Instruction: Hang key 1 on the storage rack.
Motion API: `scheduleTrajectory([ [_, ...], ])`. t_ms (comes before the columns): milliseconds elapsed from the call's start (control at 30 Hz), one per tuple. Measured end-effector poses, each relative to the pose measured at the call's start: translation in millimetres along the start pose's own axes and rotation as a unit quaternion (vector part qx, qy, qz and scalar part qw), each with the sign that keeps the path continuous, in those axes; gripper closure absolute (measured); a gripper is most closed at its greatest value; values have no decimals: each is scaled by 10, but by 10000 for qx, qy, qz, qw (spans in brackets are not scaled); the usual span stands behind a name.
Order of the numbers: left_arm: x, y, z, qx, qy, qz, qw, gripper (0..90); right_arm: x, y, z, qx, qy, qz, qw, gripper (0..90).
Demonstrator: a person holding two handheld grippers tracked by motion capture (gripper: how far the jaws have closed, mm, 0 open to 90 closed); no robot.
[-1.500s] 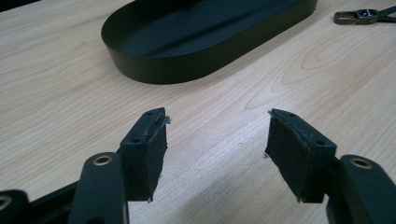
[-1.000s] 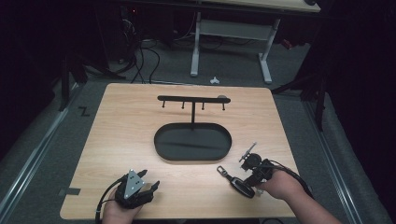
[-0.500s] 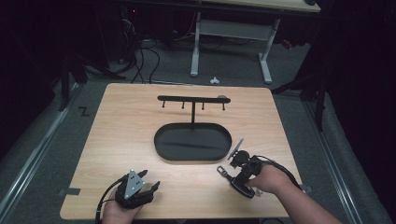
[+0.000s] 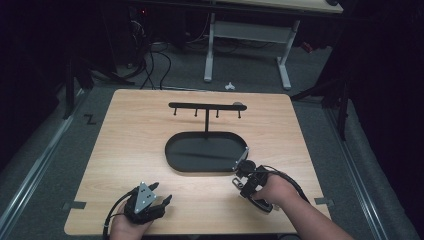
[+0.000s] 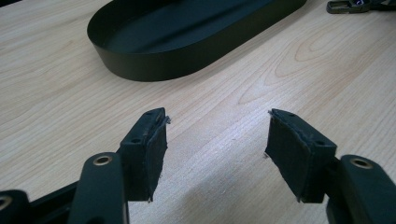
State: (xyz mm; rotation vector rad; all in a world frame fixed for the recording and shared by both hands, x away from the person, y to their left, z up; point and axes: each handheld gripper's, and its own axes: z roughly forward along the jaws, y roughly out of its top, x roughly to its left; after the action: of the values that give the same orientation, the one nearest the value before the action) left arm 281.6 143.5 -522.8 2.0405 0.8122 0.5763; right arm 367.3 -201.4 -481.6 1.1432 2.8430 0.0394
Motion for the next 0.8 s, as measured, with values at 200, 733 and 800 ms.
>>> scheduleTrajectory([
  [200, -4, 1, -2, -4, 10, 25, 10000, 383, 40, 63, 63, 113, 118, 33, 9999, 541],
  [733, -12, 5, 0, -8, -17, 65, 10000, 383, 30, 68, 66, 255, 267, 232, 9991, 769],
  [800, -12, 6, 1, -10, -18, 67, 10000, 383, 45, 77, 65, 301, 249, 188, 9991, 794],
])
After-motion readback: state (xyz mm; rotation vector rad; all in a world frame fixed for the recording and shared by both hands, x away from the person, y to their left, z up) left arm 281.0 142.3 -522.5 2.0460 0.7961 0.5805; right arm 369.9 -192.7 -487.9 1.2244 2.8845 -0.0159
